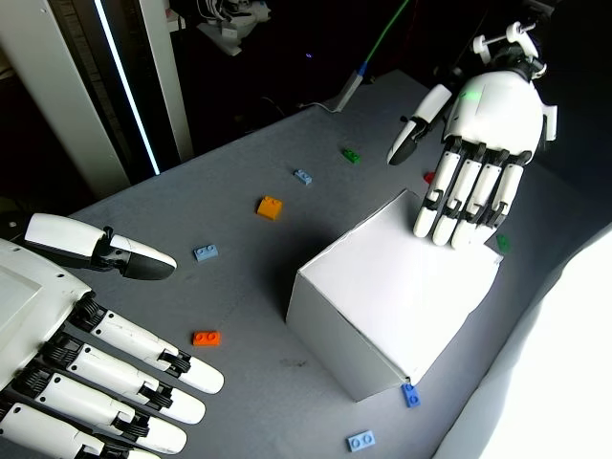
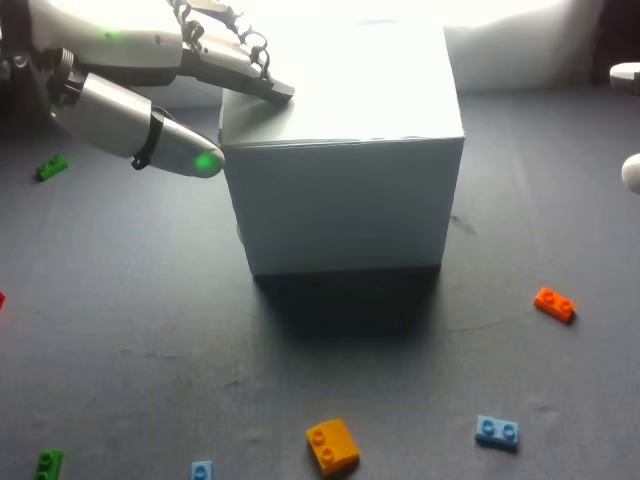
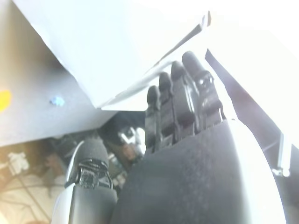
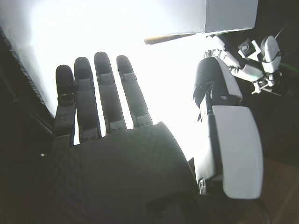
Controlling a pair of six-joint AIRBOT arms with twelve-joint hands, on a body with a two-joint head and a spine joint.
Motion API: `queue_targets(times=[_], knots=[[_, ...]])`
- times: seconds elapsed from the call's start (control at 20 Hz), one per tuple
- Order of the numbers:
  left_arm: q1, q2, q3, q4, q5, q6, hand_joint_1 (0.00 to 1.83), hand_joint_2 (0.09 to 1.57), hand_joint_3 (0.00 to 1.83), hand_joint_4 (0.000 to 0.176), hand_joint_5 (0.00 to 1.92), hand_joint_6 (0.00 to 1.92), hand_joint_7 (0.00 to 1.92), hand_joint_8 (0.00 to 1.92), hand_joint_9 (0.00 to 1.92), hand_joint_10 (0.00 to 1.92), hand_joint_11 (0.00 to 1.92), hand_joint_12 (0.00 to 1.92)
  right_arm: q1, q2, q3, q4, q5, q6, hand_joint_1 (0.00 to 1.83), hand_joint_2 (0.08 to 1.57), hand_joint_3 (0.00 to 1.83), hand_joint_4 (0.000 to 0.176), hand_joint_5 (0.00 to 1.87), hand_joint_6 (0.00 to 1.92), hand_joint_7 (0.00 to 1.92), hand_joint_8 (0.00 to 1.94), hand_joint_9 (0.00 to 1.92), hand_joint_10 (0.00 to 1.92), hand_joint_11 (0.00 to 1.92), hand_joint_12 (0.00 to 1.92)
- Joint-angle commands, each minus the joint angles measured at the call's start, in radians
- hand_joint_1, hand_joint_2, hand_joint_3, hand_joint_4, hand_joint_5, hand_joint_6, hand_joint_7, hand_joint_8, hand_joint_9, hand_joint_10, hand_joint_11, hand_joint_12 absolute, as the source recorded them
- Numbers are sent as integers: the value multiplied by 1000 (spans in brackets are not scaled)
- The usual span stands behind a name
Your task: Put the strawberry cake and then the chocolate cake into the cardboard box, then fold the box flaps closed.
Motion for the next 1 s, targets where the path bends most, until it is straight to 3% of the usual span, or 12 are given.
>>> queue_targets(times=[0.0, 0.4, 0.55, 0.8, 0.95], knots=[[5, 1, 0, -36, 2, 0, 0, 1284, 0, 5, 230, 1, 288, 2, 300, 4, 0, 981, 9, 12, 3, -2, 122, -2, 0, 1202, 1, 0, 219, 0, 286, 0, 284, 1, 0, 668], [23, 5, -15, -30, -12, -3, 0, 1299, 5, 2, 230, 1, 290, 1, 298, 0, 0, 989, 8, 12, 3, -3, 122, -2, 0, 1194, 0, 0, 240, 6, 298, 1, 306, 4, 0, 729], [-8, 9, -7, -30, -13, -3, 0, 1291, 0, 5, 244, 6, 294, 5, 306, 6, 0, 987, 7, 12, 3, -3, 122, -2, 0, 1192, 0, 0, 232, 1, 300, 1, 302, 1, 0, 697], [-96, 12, 66, -22, -18, 5, 0, 1283, 0, 0, 274, 11, 320, 8, 320, 8, 0, 1045, 8, 12, 3, -5, 122, -2, 0, 1187, 0, 0, 286, 15, 352, 11, 342, 11, 0, 736], [-134, 14, 128, 31, -41, 5, 0, 1288, 0, 0, 296, 12, 337, 7, 329, 9, 0, 1087, 7, 12, 3, -7, 122, -2, 0, 1185, 0, 0, 336, 18, 389, 10, 367, 12, 0, 778]])
